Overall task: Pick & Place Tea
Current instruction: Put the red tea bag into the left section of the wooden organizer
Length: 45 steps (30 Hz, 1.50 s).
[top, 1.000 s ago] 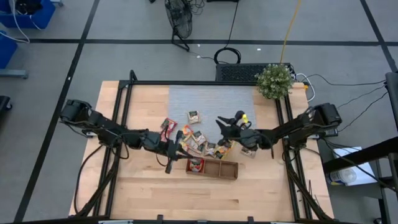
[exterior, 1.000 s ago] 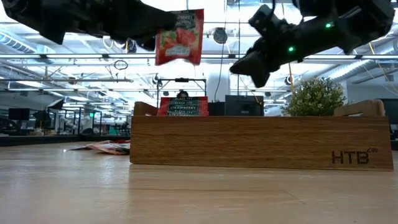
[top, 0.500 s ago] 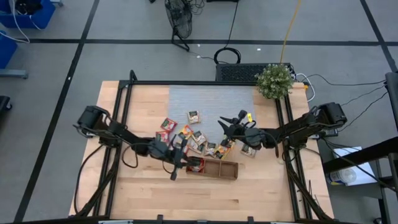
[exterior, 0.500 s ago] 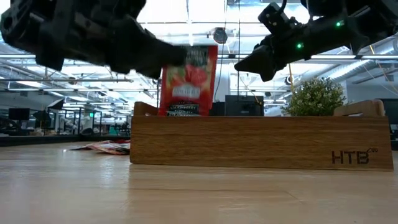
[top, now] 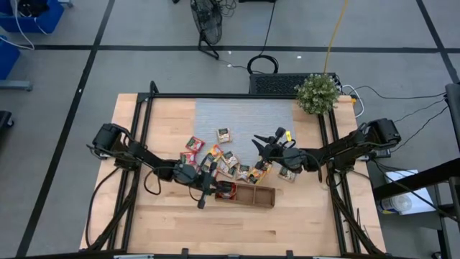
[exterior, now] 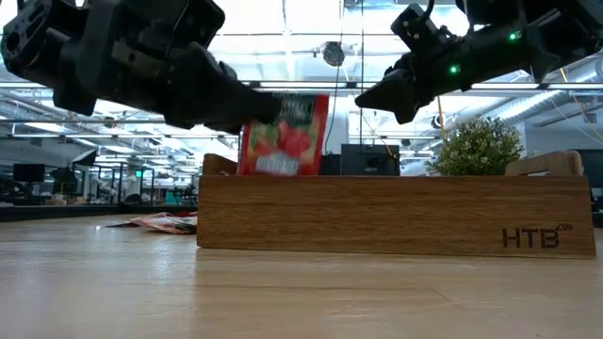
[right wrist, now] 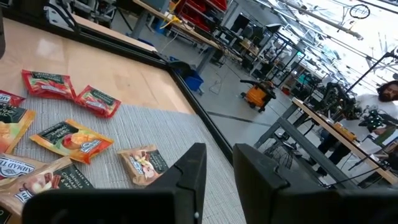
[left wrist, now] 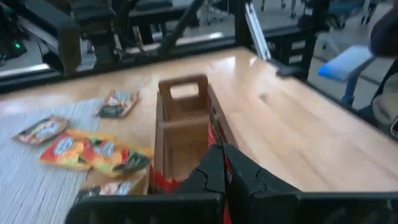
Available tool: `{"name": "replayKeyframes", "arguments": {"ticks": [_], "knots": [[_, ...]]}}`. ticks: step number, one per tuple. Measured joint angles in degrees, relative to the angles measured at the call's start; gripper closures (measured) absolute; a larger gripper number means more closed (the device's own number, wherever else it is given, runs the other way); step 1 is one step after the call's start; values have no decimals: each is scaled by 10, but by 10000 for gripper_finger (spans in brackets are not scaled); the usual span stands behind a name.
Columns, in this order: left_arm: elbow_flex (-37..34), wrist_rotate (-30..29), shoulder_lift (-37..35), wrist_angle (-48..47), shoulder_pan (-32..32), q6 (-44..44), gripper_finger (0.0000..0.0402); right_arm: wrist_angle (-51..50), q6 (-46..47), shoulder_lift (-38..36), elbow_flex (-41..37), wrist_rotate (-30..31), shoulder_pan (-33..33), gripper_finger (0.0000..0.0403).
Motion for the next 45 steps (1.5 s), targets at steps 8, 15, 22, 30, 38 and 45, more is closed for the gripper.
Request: {"name": "replayKeyframes", "arguments": {"ticks": [8, 15, 22, 30, 38, 45], "knots": [[0, -29, 0, -25, 0, -1, 396, 0, 0, 0, 0, 0, 0, 332], [0, -29, 0, -20, 0, -12, 360, -3, 0, 0, 0, 0, 0, 332], [0, -37, 0, -20, 0, -22, 335, -5, 0, 0, 0, 0, 0, 332], [0, -98, -60, -11, 0, -23, 315, -14, 0, 0, 0, 0, 0, 332], [109, -82, -176, -330, -7, -67, 318, -27, 0, 0, 0, 0, 0, 332], [397, -80, -57, -800, -36, -22, 393, -43, 0, -2, 0, 1, 4, 332]]}}
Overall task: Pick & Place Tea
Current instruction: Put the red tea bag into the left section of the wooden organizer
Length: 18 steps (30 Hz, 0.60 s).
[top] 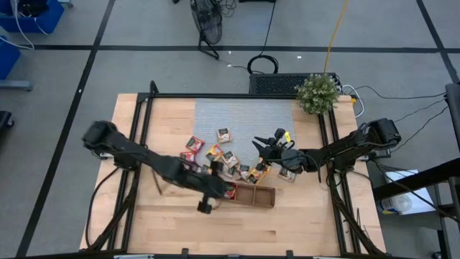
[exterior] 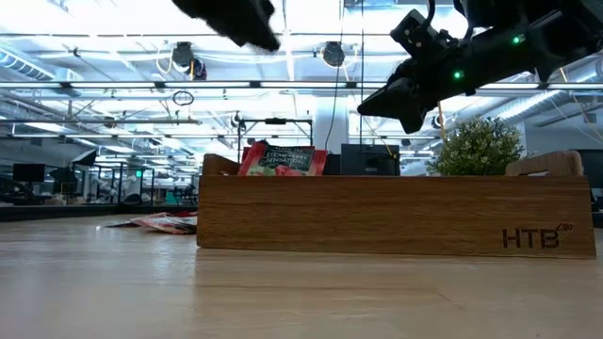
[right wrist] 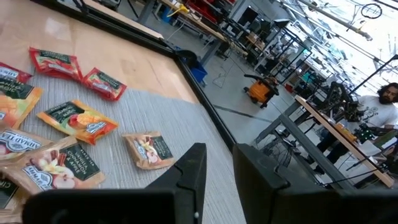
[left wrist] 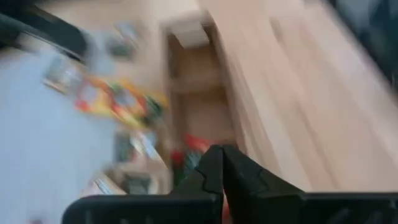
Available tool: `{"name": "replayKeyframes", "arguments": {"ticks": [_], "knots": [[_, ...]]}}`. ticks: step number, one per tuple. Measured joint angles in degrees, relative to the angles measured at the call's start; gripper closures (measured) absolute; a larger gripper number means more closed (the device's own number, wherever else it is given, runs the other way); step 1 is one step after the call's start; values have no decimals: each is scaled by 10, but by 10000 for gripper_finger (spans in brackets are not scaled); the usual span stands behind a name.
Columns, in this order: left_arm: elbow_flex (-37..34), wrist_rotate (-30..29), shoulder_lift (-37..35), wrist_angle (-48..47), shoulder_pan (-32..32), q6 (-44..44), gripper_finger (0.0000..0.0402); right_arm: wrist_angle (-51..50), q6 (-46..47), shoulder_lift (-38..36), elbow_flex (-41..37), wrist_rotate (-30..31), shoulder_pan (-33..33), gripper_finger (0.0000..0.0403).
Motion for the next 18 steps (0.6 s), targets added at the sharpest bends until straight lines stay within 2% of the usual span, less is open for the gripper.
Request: {"name": "replayKeyframes", "arguments": {"ticks": [4, 8, 18], "knots": [[89, 8, 92, -77, 2, 25, 398, -12, 4, 0, 0, 0, 1, 332], [116, 20, 155, -91, 12, 35, 399, -16, 4, 0, 0, 1, 2, 332], [121, 97, 176, -100, 29, 17, 400, -32, 4, 0, 0, 1, 10, 332]]}}
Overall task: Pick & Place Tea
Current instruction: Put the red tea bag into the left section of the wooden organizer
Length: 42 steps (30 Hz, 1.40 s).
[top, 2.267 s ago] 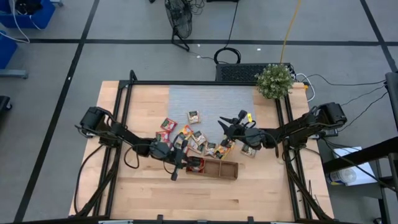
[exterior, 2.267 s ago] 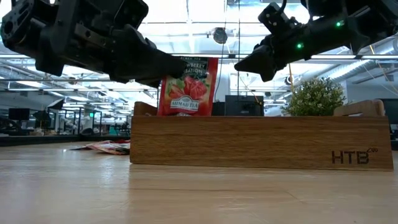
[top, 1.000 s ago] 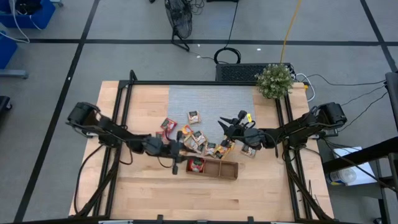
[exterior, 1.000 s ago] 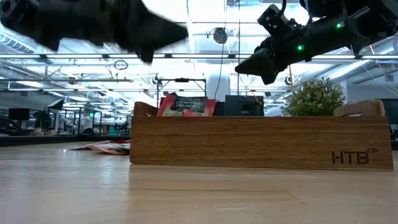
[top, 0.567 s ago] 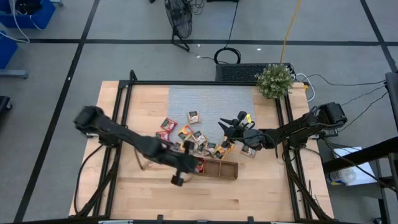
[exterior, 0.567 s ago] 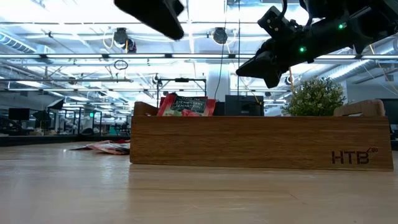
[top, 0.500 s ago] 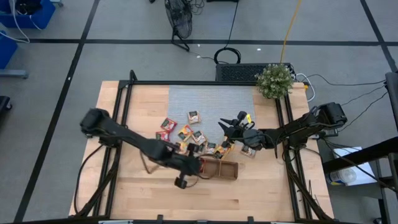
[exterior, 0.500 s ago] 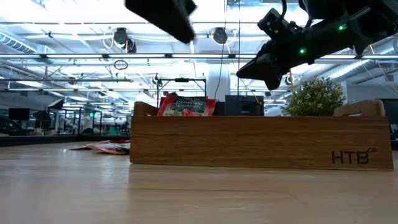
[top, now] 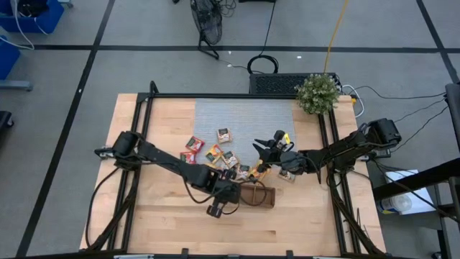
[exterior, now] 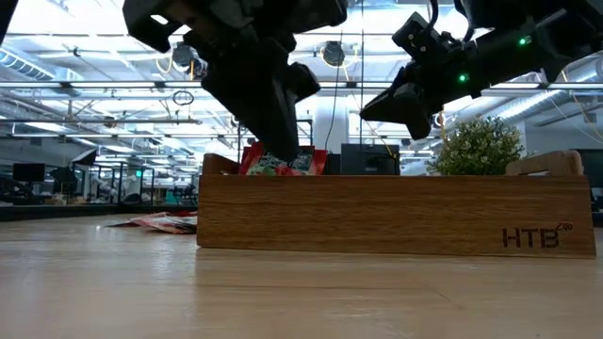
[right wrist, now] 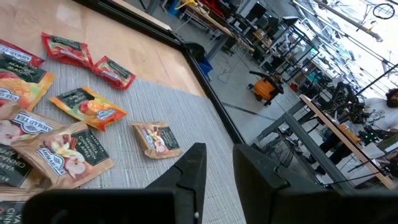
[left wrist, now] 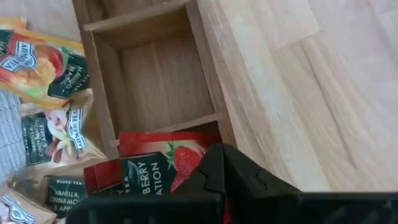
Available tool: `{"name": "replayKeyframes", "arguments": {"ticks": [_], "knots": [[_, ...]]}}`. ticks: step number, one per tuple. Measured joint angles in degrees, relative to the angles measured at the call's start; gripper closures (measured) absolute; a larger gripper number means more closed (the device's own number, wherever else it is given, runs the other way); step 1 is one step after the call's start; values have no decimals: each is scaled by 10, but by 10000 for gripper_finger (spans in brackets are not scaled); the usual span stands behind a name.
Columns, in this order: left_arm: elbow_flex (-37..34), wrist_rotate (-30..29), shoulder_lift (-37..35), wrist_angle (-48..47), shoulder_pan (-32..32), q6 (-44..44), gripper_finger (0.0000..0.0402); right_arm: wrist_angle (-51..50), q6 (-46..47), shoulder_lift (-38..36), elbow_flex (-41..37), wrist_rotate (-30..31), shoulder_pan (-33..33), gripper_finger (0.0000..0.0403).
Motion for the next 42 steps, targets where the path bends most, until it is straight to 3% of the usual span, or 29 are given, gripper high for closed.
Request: {"name": "replayKeyframes", "arguments": {"ticks": [19, 42], "knots": [[0, 42, 48, -18, 19, 0, 401, -13, 3, 0, 0, 0, 1, 332], [-1, -134, 48, -39, 1, -55, 400, -19, 11, 0, 0, 0, 3, 332]]}}
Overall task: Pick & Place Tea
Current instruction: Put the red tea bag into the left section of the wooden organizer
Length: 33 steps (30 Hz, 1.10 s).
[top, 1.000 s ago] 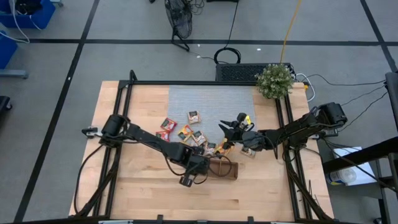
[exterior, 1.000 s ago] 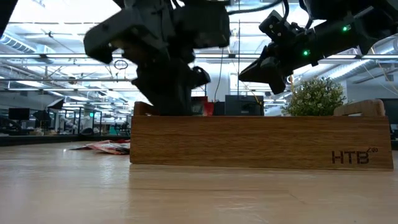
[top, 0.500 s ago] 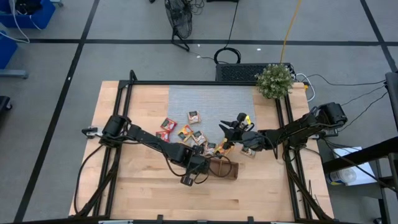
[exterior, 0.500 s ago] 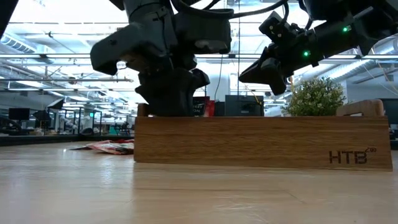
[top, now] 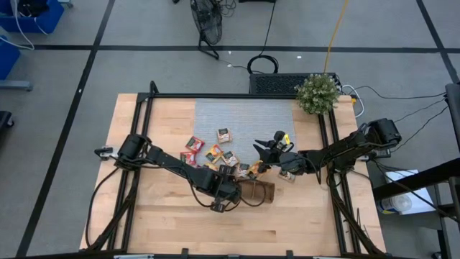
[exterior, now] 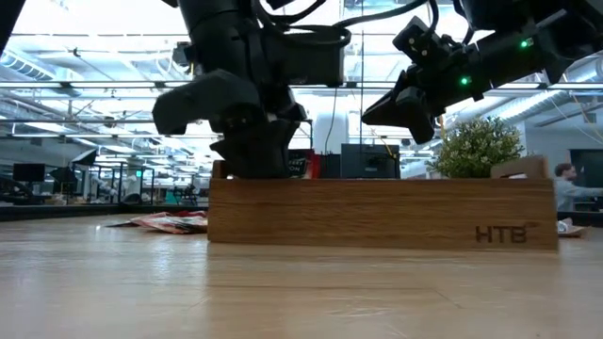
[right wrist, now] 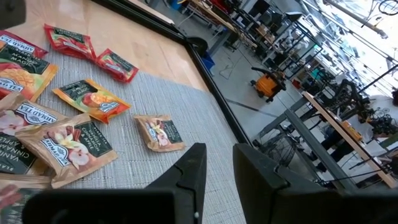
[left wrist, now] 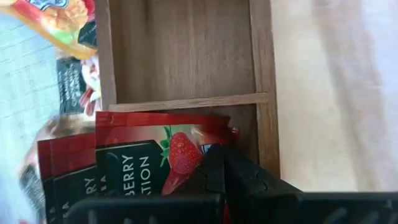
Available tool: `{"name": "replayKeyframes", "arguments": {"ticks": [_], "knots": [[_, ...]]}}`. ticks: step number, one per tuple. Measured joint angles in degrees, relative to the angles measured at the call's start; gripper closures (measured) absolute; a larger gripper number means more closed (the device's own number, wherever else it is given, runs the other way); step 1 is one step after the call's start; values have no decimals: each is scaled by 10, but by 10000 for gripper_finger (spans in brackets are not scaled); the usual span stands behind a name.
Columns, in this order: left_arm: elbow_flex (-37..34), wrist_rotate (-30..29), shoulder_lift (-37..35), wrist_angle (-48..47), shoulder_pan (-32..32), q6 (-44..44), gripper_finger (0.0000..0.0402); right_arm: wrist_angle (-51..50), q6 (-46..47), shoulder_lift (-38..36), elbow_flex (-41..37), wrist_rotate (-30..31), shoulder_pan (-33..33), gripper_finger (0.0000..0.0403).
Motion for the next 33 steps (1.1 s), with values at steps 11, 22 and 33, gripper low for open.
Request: {"name": "replayKeyframes", "arguments": {"ticks": [11, 22, 33], "knots": [[-1, -66, 0, -1, -12, -9, 399, 0, 0, 0, 0, 0, 0, 332], [-1, -126, 0, -21, -13, -19, 397, -1, 7, 0, 0, 0, 0, 332], [25, -115, -11, -20, -15, -26, 383, -2, 7, 0, 0, 0, 0, 332]]}}
